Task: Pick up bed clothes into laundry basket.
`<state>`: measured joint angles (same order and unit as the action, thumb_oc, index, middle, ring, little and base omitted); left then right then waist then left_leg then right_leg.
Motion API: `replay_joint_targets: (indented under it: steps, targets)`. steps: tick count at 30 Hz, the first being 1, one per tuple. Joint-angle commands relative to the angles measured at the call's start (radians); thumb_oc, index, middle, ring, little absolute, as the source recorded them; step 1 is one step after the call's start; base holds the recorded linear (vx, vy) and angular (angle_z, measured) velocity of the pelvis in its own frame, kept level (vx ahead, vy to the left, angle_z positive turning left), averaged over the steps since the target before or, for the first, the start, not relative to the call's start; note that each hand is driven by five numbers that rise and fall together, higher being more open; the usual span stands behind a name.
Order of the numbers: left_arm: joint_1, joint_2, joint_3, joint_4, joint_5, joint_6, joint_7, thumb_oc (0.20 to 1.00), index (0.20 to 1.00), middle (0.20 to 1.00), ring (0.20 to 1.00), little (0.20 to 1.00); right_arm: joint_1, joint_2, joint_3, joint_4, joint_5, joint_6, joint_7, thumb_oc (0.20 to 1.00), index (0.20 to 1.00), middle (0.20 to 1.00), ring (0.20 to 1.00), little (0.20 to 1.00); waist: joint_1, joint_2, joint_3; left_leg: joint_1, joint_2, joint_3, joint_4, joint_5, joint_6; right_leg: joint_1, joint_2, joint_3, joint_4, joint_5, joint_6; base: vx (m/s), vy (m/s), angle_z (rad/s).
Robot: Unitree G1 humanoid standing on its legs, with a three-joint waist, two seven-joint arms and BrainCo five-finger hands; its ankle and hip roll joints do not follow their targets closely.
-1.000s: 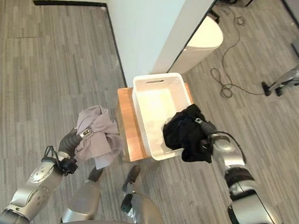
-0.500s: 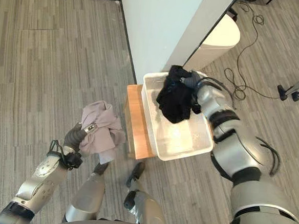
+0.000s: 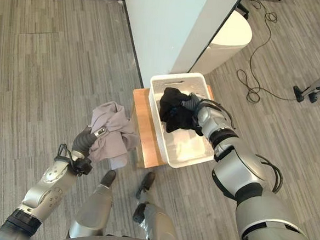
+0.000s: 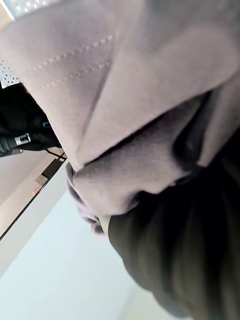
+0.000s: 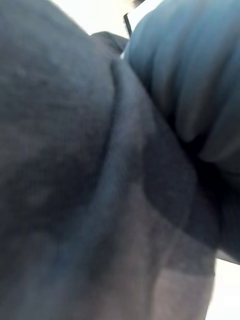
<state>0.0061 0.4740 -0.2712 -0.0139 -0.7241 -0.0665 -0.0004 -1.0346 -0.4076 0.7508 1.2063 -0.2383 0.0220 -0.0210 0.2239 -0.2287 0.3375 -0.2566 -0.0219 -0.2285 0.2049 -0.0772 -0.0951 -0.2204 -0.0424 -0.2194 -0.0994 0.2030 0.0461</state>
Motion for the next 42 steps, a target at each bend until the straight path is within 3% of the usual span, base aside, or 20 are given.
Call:
replay_joint_targets:
  steps: [1,6,13,19,24,26,28,32,34,42]
  targets:
    - [-0.011,-0.006,-0.014,-0.079,0.032,-0.081,-0.009,0.2,0.2,0.2,0.2,0.2,-0.078,-0.081,0.025,0.065,-0.032,0.007,-0.015,1.0,1.0,1.0,1.0,1.0,-0.002,0.06,-0.001,0.089,0.024,0.061,-0.28,0.16,0.054,0.087,-0.01,0.034,0.013,-0.108,0.06,0.0,0.011,-0.06]
    - [-0.004,-0.007,-0.015,-0.082,0.032,-0.08,-0.013,0.2,0.2,0.2,0.2,0.2,-0.065,-0.09,0.01,0.057,-0.028,0.004,-0.03,1.0,1.0,1.0,1.0,1.0,-0.011,0.07,-0.018,0.091,0.024,0.068,-0.284,0.157,0.055,0.085,-0.01,0.041,0.012,-0.111,0.062,0.01,0.008,-0.03]
    - [0.019,0.021,0.008,-0.092,0.028,-0.082,-0.03,0.2,0.2,0.2,0.2,0.2,0.002,-0.176,-0.052,-0.061,0.072,-0.017,-0.032,1.0,1.0,1.0,1.0,1.0,-0.033,0.086,-0.063,0.122,0.024,0.085,-0.292,0.146,0.055,0.108,-0.014,0.048,0.012,-0.121,0.065,0.05,0.012,-0.05]
    - [0.046,0.036,0.059,-0.121,0.023,-0.09,-0.032,0.2,0.2,0.2,0.2,0.2,0.122,-0.315,-0.141,-0.371,0.2,-0.036,0.001,1.0,1.0,1.0,1.0,1.0,-0.075,0.101,-0.11,0.152,0.03,0.111,-0.292,0.131,0.055,0.127,-0.017,0.067,0.012,-0.128,0.067,0.05,0.015,-0.09]
    - [0.054,0.035,0.103,-0.159,0.02,-0.09,-0.04,0.2,0.2,0.2,0.2,0.2,0.356,-0.446,-0.315,-0.679,0.251,-0.06,0.027,1.0,1.0,1.0,1.0,1.0,-0.12,0.126,-0.164,0.183,0.029,0.134,-0.292,0.115,0.056,0.151,-0.024,0.078,0.012,-0.136,0.072,0.09,0.01,-0.11]
    - [0.052,0.034,0.107,-0.161,0.019,-0.091,-0.042,0.2,0.2,0.2,0.2,0.2,0.407,-0.461,-0.36,-0.718,0.266,-0.069,0.027,1.0,1.0,1.0,1.0,1.0,-0.126,0.13,-0.174,0.188,0.028,0.137,-0.292,0.113,0.056,0.157,-0.026,0.08,0.012,-0.138,0.073,0.06,0.0,-0.14]
    - [0.051,0.034,0.129,-0.174,0.026,-0.092,-0.048,0.2,0.2,0.2,0.2,0.2,0.569,-0.481,-0.484,-0.844,0.337,-0.09,0.067,1.0,1.0,1.0,1.0,1.0,-0.142,0.143,-0.198,0.201,0.026,0.146,-0.292,0.107,0.055,0.167,-0.03,0.083,0.012,-0.143,0.076,0.09,0.005,-0.14]
    - [0.044,0.038,0.154,-0.211,0.03,-0.092,-0.045,0.2,0.2,0.2,0.2,0.2,0.703,-0.489,-0.603,-0.936,0.356,-0.091,0.069,1.0,1.0,1.0,1.0,1.0,-0.154,0.153,-0.218,0.208,0.027,0.153,-0.292,0.102,0.054,0.174,-0.034,0.087,0.012,-0.145,0.077,0.06,-0.002,-0.12]
    - [0.038,0.026,0.168,-0.236,0.027,-0.096,-0.046,0.2,0.2,0.2,0.2,0.2,0.789,-0.433,-0.709,-0.982,0.382,-0.119,0.034,1.0,1.0,1.0,1.0,1.0,-0.167,0.162,-0.231,0.219,0.027,0.16,-0.292,0.096,0.056,0.181,-0.034,0.091,0.012,-0.149,0.078,0.08,0.006,-0.13]
    - [0.031,-0.022,0.182,-0.238,0.047,-0.089,-0.023,0.2,0.2,0.2,0.2,0.2,0.896,-0.235,-0.802,-1.141,0.442,-0.134,0.004,1.0,1.0,1.0,1.0,1.0,-0.193,0.179,-0.261,0.225,0.025,0.182,-0.292,0.087,0.057,0.179,-0.033,0.11,0.012,-0.155,0.078,0.04,-0.009,-0.08]
